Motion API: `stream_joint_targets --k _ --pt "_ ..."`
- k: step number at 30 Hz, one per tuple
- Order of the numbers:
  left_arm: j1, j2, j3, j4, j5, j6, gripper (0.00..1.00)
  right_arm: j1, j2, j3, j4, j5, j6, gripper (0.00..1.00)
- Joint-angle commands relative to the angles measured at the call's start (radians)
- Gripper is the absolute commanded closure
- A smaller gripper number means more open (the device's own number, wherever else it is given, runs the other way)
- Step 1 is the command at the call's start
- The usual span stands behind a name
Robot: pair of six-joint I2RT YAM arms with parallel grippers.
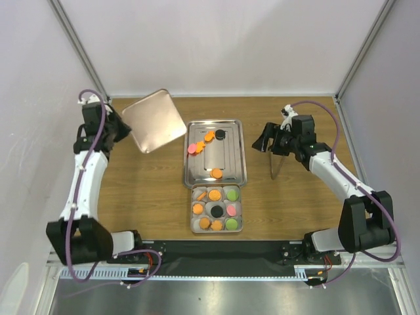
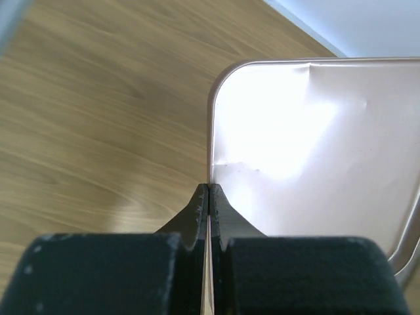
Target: Pack the cookies
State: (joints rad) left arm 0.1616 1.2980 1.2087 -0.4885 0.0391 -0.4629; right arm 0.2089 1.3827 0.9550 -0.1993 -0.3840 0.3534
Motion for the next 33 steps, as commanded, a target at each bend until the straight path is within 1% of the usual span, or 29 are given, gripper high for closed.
stream_joint_targets --k 1,6,11,15,18,23,28,31,32,33 --pt "-0.094 -0.091 -0.054 0.019 0.053 -0.031 1.0 0.052 -0.071 0.07 0.017 -0.035 0.047 0.15" --pt "-0.253 -0.146 -0.118 0.034 0.088 -0.028 1.0 0.128 -0.175 0.053 0.061 -0.056 0.088 0.12" --pt "-0.356 -0.169 -0.175 0.065 0.149 -0.039 1.0 0.196 -0.238 0.045 0.096 -0.065 0.091 0.09" --pt "-0.439 -0.19 -0.23 0.109 0.177 -0.059 1.0 0.254 -0.218 0.059 0.078 -0.044 0.088 0.07" --pt "-0.494 -0.198 -0.253 0.128 0.176 -0.074 1.0 0.28 -0.202 0.047 0.098 -0.032 0.099 0.07" --pt "-0.548 -0.217 -0.29 0.176 0.171 -0.108 1.0 0.333 -0.157 0.047 0.112 -0.03 0.14 0.08" --pt "-0.603 -0.201 -0.305 0.218 0.166 -0.132 1.0 0.337 -0.129 0.045 0.138 -0.042 0.19 0.12" --pt "-0.622 -0.203 -0.313 0.238 0.156 -0.141 1.0 0.333 -0.129 0.056 0.129 -0.047 0.208 0.22" --pt "-0.623 -0.201 -0.317 0.243 0.151 -0.145 1.0 0.327 -0.131 0.062 0.121 -0.05 0.217 0.28" --pt "-0.628 -0.201 -0.317 0.248 0.154 -0.145 1.0 0.325 -0.132 0.064 0.117 -0.05 0.222 0.32"
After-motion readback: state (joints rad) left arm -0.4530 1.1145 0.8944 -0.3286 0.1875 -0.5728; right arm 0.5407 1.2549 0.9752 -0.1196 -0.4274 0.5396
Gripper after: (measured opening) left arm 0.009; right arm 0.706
